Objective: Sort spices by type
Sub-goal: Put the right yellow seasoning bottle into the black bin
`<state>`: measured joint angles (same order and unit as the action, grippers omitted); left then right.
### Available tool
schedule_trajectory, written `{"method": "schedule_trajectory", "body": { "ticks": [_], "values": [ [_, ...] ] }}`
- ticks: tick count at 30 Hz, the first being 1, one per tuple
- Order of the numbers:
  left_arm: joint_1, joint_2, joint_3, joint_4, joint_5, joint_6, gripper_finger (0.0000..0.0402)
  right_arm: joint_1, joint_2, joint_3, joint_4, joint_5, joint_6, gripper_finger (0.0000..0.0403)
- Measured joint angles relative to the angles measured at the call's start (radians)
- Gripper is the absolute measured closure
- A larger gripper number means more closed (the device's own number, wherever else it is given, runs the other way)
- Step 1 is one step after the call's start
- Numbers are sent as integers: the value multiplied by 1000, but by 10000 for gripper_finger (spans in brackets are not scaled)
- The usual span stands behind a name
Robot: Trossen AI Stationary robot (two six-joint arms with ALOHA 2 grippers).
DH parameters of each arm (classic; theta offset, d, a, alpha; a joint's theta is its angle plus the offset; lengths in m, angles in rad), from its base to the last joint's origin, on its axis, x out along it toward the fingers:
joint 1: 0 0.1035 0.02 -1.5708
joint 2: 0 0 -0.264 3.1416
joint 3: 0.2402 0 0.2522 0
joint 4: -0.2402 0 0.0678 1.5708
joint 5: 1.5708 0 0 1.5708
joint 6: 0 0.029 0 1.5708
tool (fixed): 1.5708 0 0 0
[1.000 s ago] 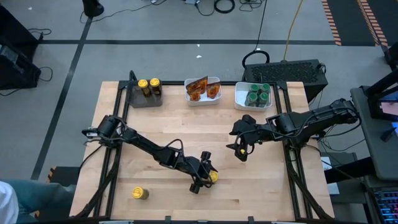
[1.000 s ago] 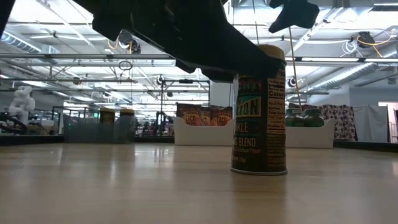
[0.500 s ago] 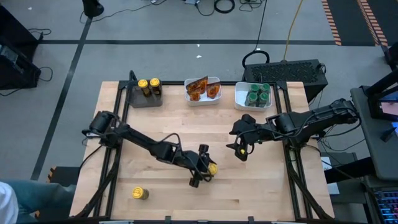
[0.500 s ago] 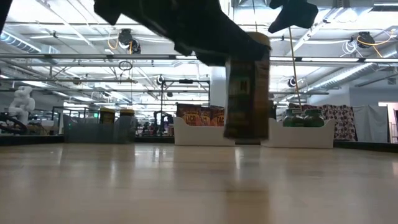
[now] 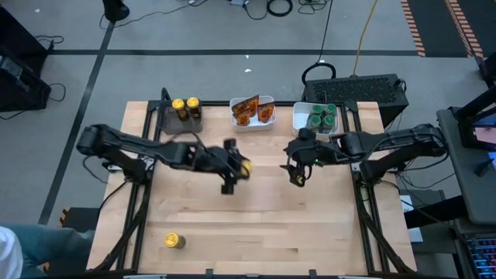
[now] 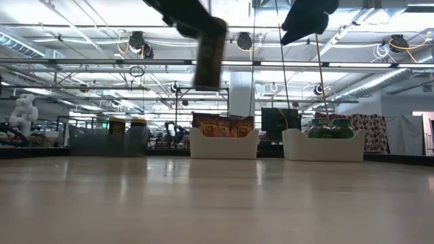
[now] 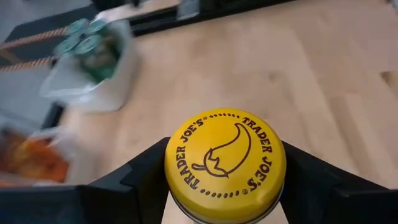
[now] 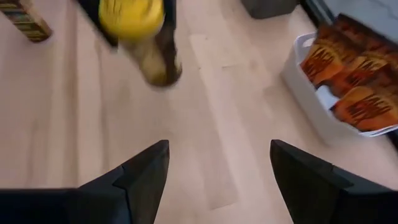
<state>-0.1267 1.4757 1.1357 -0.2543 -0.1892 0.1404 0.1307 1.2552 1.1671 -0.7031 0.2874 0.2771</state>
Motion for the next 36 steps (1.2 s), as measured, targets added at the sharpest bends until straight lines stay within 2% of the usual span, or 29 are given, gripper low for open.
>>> {"method": "schedule_trajectory", "body": {
  "ticks": [3, 8, 16, 23, 26, 36],
  "values": [
    [52, -91, 0, -83, -11, -18, 160, -35, 0, 0, 20, -9, -69, 140],
    [147, -254, -20, -203, -81, -69, 160, -93, 0, 0, 111, -112, -174, 140],
    [285, -540, -249, -219, -212, -155, 159, -150, 0, 0, 204, -139, -233, 140],
    [409, -669, -407, -217, -390, -185, 159, -191, 6, 0, 241, -138, -187, 140],
    [485, -682, -454, -216, -377, -186, 159, -213, 16, 0, 305, -133, -117, 140],
    [734, -674, -596, -6, -158, -72, 159, -251, 54, 0, 443, -132, -26, 140]
  ]
}}
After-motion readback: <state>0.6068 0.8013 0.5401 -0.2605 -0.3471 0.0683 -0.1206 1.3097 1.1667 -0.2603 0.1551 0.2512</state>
